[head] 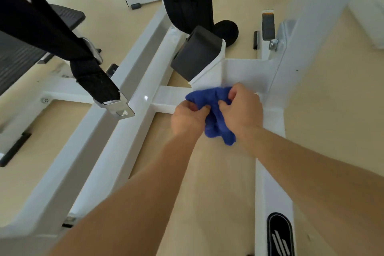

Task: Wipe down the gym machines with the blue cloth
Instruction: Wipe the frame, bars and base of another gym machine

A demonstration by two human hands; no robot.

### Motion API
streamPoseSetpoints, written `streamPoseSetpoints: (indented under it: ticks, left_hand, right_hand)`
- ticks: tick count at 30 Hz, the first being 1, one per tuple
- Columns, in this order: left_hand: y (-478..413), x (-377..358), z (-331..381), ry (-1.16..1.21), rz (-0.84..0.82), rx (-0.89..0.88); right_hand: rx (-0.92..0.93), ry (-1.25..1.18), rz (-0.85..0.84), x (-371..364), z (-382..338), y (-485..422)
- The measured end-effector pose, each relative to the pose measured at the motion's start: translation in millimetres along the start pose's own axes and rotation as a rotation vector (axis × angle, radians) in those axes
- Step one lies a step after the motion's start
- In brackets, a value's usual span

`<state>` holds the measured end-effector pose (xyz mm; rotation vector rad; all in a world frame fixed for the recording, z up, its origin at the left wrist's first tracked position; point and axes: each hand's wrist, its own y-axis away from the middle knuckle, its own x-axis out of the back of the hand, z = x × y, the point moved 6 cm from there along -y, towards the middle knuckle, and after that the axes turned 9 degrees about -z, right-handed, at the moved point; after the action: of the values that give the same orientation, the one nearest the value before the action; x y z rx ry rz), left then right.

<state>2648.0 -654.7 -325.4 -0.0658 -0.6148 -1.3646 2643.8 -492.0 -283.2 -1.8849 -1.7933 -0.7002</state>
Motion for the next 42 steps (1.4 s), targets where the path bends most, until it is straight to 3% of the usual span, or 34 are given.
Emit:
streamPoseSetpoints:
  ticks: [5, 9, 14, 18, 22, 25, 32, 42]
  left_hand:
    - [54, 10, 22, -0.091, 0.0, -0.302]
    - [72, -5, 44, -0.078, -0.034, -0.368]
    - [85, -39, 69, 0.151, -0.25, -0.36]
    - [78, -41, 77, 0.142, -0.061, -0.325]
    - [62, -37, 98, 0.149, 0.244, -0.26]
    - [57, -47, 104, 0.219, 0.36, -0.236]
    - [44, -79, 106, 0.388, 0.392, -0.194]
    - [41, -83, 107, 0.06, 0.254, -0.302]
  right_hand:
    - [0.079, -0.162, -0.068, 24, 20, 46]
    - [0.076, -0.26, -0.055, 54, 20, 55]
    - [0.067, -0.275, -0.134, 77, 13, 49]
    - [0.04, -0.288, -0.226, 87, 23, 51]
    - [-0.02, -0.239, -0.208, 94, 49, 58]
    - [-0.07, -0.242, -0.191, 95, 70, 63]
    - [-0.109, -0.228, -0.218, 102, 109, 65]
    - [-0.203, -0.213, -0.238, 111, 137, 52]
